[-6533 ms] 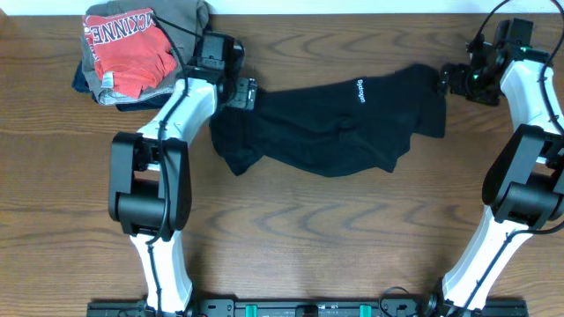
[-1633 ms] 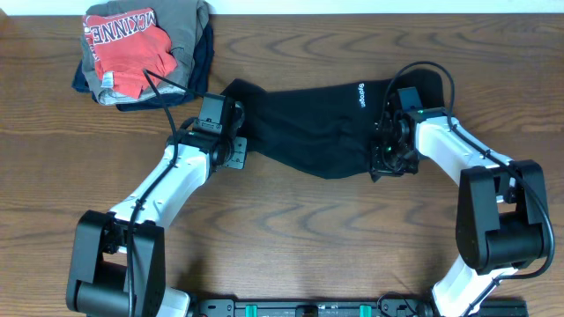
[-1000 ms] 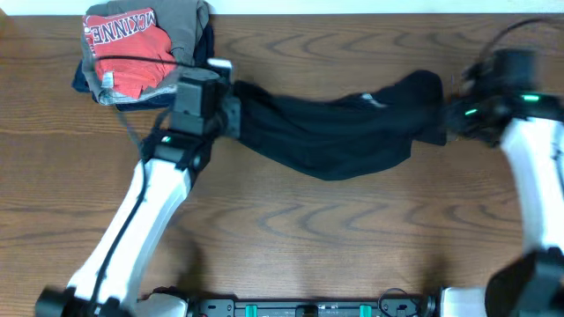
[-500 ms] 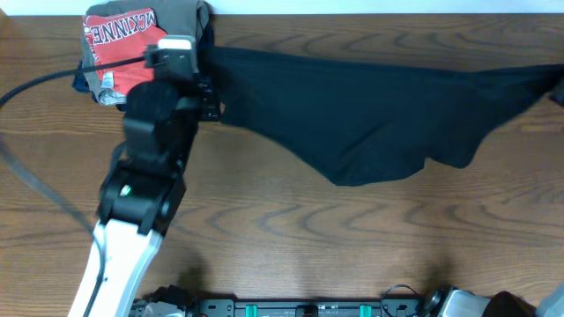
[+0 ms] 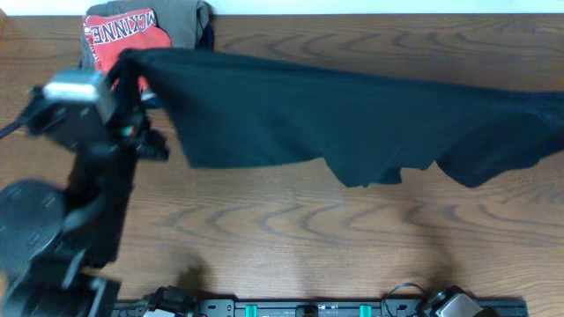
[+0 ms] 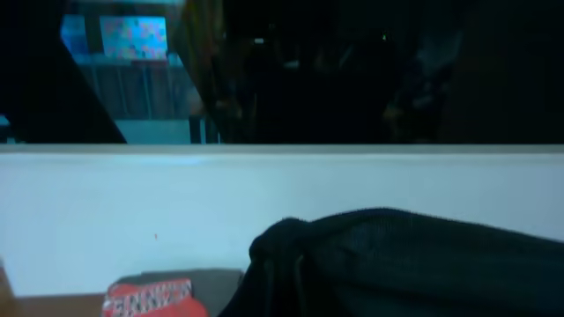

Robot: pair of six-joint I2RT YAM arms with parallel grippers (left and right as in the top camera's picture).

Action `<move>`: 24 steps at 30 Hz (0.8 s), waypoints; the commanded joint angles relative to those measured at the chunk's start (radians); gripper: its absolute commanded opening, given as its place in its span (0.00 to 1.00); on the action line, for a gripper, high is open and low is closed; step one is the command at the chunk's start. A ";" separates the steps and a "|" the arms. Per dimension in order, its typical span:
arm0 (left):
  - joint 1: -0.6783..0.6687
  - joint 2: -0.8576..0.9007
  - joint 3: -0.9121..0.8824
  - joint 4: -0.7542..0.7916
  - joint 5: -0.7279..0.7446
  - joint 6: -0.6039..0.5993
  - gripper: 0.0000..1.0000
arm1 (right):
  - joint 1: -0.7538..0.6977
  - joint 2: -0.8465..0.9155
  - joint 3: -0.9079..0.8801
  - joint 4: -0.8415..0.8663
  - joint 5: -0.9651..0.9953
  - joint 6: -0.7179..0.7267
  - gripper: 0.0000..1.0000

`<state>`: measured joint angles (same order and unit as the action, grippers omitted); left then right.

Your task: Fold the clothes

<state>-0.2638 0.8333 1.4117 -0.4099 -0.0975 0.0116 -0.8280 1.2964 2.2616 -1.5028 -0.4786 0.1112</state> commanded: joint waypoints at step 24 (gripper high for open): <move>0.012 0.056 0.317 -0.361 -0.069 0.002 0.06 | -0.049 -0.023 0.272 -0.195 0.010 -0.121 0.01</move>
<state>-0.2607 0.8326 1.7344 -0.7624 -0.1356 0.0227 -0.8608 1.2324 2.5675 -1.6958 -0.4976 0.0284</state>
